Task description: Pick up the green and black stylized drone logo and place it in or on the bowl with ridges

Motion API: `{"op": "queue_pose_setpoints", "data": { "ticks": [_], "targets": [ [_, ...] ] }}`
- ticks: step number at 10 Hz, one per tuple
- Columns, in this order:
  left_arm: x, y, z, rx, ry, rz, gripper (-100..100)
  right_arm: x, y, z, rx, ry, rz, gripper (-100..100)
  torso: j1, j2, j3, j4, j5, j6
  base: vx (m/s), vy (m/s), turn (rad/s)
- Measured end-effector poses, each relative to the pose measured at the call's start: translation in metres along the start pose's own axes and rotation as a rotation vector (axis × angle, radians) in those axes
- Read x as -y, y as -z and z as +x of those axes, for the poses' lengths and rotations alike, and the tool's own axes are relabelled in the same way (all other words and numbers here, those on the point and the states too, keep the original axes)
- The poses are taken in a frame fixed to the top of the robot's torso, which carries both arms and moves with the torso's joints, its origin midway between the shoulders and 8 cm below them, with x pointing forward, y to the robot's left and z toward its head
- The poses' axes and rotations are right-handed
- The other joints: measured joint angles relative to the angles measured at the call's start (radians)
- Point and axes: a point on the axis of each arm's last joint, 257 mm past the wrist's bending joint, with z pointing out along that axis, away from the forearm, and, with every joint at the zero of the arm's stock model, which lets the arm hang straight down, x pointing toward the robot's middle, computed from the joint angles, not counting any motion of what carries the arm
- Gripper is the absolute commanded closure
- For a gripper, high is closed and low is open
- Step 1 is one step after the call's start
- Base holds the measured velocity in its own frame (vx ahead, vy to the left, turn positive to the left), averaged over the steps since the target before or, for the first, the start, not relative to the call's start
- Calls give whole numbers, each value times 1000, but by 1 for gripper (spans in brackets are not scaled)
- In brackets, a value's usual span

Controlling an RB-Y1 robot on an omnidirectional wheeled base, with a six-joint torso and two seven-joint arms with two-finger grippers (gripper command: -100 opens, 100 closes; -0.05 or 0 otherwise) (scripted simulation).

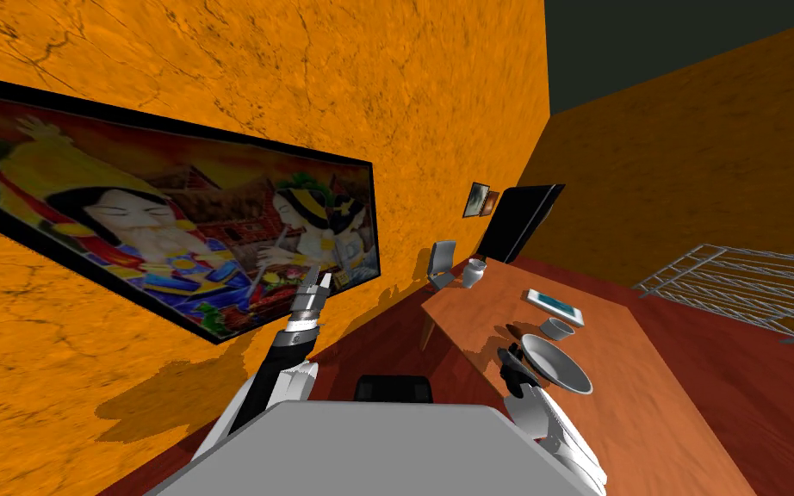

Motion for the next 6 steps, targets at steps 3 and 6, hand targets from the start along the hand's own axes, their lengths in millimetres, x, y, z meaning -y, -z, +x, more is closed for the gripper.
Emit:
{"op": "queue_pose_setpoints", "data": {
  "ticks": [3,6],
  "targets": [
    [0,0,0,0,0,0,0,-3,-7,-24,18,-48,-12,100,-2,0,0,1,-1,-1,-82,3,112],
    [0,0,0,0,0,0,0,-3,-11,-43,27,-77,-19,100,-3,-1,0,1,-1,-1,-46,3,50]
  ]
}}
